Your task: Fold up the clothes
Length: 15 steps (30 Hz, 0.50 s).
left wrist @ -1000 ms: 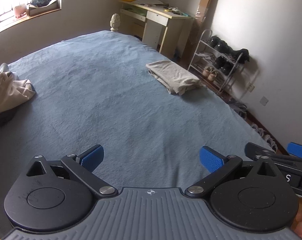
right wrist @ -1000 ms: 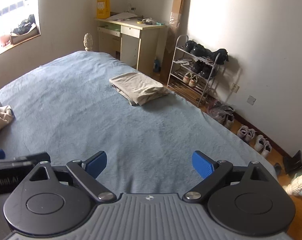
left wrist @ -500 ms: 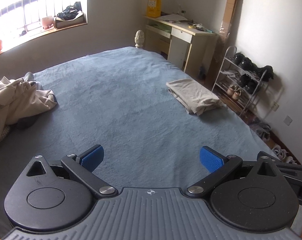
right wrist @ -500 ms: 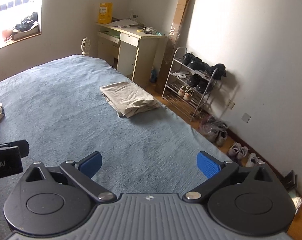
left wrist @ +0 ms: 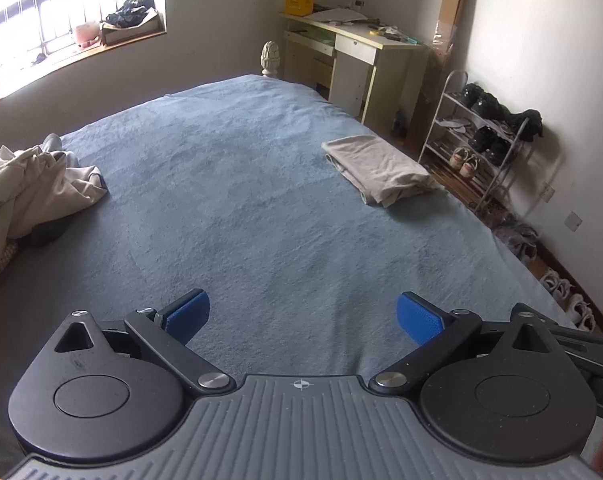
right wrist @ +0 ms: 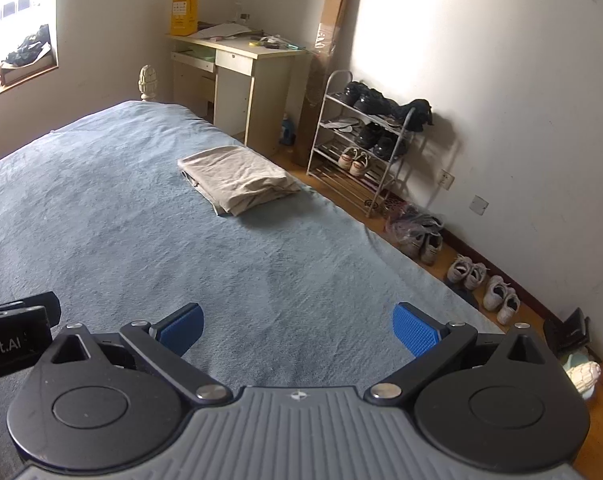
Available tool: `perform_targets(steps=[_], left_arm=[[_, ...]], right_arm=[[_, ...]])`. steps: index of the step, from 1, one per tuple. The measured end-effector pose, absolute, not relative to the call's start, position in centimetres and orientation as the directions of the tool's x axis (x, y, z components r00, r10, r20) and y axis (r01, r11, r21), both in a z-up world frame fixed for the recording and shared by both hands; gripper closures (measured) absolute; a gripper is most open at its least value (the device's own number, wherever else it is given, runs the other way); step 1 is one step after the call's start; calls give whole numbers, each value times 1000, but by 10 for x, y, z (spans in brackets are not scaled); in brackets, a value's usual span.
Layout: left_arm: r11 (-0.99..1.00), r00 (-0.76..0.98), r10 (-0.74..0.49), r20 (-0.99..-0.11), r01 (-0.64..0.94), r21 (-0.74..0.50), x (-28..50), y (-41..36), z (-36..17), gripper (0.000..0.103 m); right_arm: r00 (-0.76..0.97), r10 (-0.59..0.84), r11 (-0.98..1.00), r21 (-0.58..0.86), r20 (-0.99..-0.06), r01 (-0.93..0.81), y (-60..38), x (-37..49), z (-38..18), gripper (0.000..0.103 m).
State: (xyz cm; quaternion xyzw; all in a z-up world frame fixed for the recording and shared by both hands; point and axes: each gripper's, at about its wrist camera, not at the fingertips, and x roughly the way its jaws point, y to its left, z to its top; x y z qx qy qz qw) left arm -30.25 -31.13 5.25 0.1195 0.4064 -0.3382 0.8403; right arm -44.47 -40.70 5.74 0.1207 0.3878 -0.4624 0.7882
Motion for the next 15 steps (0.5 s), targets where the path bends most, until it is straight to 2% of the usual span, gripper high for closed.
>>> perform_targets(steps=[15], left_arm=[[743, 454, -468, -758, 667, -59, -323, -316, 56, 3]], right_arm=[[285, -633, 554, -163, -720, 817, -409, -464, 57, 0]])
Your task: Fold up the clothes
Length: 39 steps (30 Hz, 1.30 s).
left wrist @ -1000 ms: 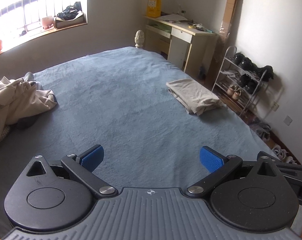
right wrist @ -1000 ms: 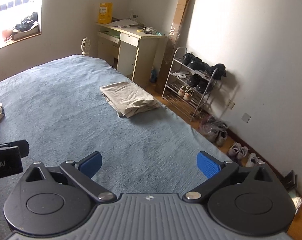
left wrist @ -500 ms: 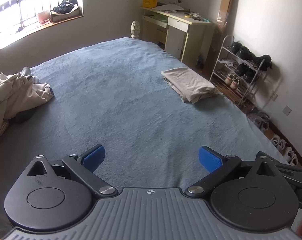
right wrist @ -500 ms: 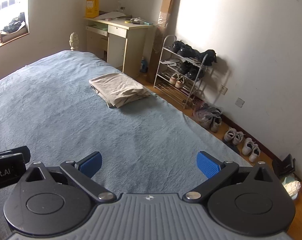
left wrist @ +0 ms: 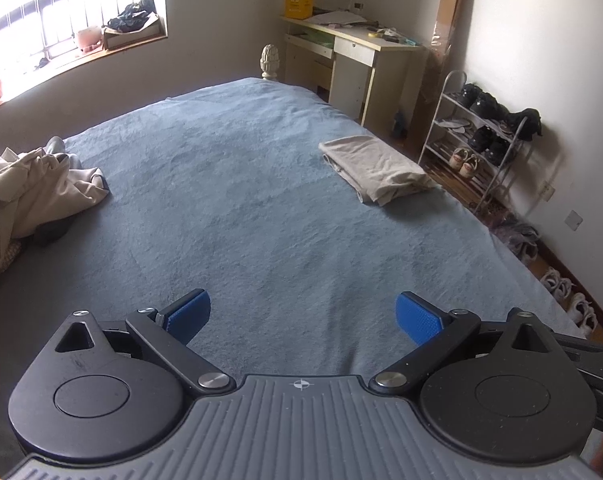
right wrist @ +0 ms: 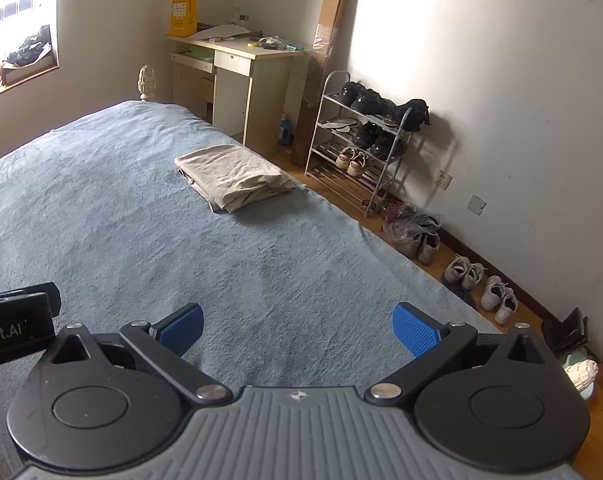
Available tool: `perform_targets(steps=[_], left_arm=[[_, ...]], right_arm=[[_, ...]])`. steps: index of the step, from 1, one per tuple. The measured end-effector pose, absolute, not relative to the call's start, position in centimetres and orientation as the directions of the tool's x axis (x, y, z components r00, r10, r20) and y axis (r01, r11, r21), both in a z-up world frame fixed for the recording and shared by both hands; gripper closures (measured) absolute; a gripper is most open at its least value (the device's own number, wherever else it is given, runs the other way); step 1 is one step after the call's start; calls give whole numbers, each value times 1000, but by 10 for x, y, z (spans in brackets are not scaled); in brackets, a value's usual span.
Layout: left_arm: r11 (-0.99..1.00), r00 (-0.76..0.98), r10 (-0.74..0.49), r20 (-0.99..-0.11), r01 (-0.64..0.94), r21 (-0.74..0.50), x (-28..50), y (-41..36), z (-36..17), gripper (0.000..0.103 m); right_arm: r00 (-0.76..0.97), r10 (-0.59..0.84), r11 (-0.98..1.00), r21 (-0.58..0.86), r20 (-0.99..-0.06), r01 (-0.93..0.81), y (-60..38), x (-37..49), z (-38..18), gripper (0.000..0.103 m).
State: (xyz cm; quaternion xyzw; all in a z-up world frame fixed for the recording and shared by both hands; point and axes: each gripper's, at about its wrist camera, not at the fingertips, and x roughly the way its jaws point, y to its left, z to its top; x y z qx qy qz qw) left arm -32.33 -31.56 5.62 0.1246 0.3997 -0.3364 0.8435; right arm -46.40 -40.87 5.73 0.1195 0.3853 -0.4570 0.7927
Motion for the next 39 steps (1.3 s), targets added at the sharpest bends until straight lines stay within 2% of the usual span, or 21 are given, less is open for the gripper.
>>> perform_targets(steps=[39], left_arm=[[756, 478, -445, -758, 654, -31, -349, -308, 55, 2]], right_arm=[[272, -638, 539, -166, -720, 826, -400, -500, 57, 0]])
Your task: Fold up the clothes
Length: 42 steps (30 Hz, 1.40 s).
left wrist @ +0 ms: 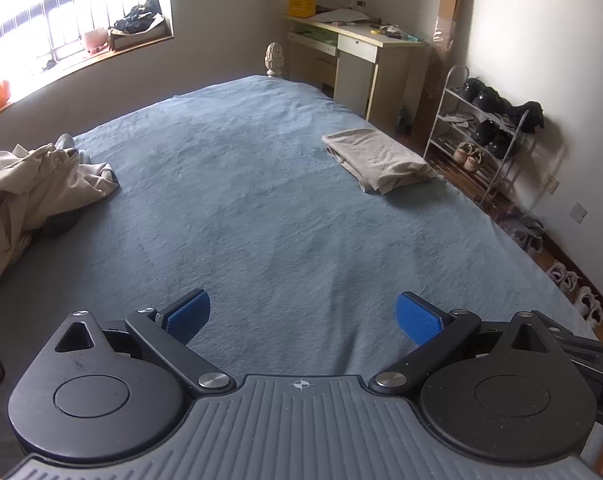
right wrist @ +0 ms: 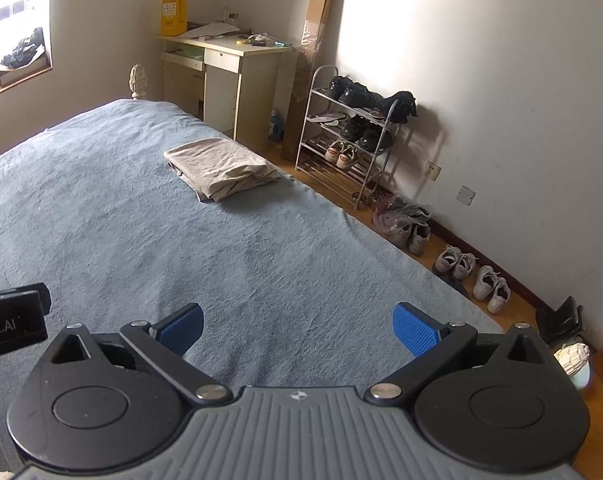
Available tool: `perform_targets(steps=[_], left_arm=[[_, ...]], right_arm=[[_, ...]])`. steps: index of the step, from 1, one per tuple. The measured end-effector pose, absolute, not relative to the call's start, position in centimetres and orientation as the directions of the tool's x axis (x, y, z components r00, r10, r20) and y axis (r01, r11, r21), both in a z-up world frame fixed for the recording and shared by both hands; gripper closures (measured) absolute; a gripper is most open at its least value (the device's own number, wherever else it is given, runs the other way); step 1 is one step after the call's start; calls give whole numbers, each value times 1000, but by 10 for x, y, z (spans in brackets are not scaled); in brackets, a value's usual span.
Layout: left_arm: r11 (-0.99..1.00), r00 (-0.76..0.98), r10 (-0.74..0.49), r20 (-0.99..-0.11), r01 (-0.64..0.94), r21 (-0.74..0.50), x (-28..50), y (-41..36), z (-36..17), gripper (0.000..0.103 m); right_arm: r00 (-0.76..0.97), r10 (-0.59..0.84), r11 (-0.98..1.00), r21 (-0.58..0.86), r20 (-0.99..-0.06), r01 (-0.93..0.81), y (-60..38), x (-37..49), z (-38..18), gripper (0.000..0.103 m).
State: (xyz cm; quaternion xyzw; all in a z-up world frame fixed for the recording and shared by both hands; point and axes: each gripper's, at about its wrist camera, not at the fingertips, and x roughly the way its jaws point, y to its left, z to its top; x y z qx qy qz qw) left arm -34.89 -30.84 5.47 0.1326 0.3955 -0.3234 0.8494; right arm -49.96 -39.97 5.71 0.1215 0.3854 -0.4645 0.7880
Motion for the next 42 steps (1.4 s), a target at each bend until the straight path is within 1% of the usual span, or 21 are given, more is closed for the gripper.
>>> perform_targets(steps=[42], left_arm=[[757, 468, -440, -767, 653, -36, -351, -307, 54, 2]], right_arm=[[275, -650, 536, -171, -708, 826, -397, -499, 62, 0]])
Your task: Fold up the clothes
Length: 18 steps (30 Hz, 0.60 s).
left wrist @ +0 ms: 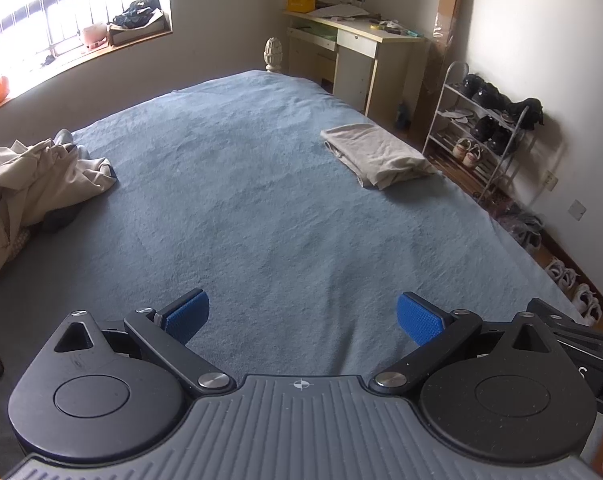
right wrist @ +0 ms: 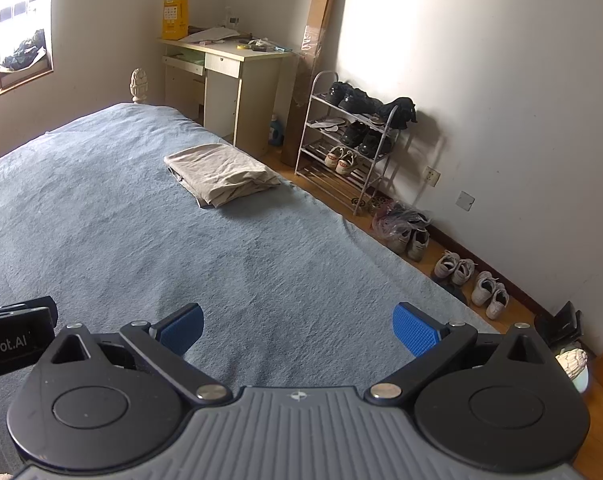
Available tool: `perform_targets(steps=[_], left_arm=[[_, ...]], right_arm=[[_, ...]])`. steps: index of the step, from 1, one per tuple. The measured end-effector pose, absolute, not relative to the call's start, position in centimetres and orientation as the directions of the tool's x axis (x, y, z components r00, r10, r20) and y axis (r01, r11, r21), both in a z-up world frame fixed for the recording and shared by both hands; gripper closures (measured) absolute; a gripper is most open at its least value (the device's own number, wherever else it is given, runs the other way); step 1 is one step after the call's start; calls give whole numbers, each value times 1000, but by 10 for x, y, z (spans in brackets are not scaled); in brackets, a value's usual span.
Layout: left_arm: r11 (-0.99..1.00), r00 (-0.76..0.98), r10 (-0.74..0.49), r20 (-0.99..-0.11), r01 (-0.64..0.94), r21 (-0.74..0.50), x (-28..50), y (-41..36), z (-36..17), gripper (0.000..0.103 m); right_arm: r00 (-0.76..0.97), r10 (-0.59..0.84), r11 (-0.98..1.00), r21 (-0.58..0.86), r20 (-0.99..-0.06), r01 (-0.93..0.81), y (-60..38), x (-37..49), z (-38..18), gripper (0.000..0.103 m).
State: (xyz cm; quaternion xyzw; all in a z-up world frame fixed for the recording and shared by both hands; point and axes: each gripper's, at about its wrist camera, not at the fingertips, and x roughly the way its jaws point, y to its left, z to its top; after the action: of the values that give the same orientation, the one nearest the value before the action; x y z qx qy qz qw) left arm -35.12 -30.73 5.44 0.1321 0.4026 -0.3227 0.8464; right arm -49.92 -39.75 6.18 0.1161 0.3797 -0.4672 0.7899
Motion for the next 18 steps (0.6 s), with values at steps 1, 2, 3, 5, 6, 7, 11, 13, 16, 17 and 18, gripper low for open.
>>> perform_targets(steps=[1, 2, 3, 5, 6, 7, 11, 13, 16, 17, 18], left_arm=[[757, 467, -440, -767, 653, -36, -351, -307, 54, 2], [756, 467, -441, -767, 653, -37, -351, -307, 54, 2], [756, 467, -441, -767, 654, -37, -351, -308, 54, 2], [755, 466, -442, -767, 654, -37, -351, -308, 54, 2], [755, 465, -442, -767, 655, -38, -351, -308, 54, 2], [754, 465, -443, -767, 656, -38, -351, -308, 54, 2], [752, 462, -445, -767, 658, -41, -352, -308, 53, 2], [751, 460, -446, -768, 658, -42, -352, -309, 52, 2], [752, 459, -445, -769, 657, -43, -351, -308, 52, 2], [753, 460, -444, -769, 657, -42, -351, -308, 52, 2], [754, 460, -444, -769, 656, -42, -351, -308, 52, 2]], right_arm=[[275, -650, 537, -171, -708, 826, -398, -499, 62, 0], [276, -649, 537, -170, -709, 826, -398, -500, 62, 0], [276, -649, 537, -170, -709, 826, -398, -500, 62, 0], [276, -650, 537, -171, -708, 826, -399, -500, 62, 0], [276, -651, 536, -171, -708, 826, -399, -500, 63, 0], [275, -651, 535, -171, -708, 827, -399, -501, 63, 0], [269, -650, 531, -172, -710, 830, -399, -503, 63, 0], [267, -651, 531, -176, -710, 828, -399, -503, 63, 0], [266, -656, 530, -179, -707, 829, -399, -504, 64, 0], [266, -656, 530, -179, -707, 829, -399, -504, 64, 0], [266, -655, 530, -179, -707, 829, -399, -503, 64, 0]])
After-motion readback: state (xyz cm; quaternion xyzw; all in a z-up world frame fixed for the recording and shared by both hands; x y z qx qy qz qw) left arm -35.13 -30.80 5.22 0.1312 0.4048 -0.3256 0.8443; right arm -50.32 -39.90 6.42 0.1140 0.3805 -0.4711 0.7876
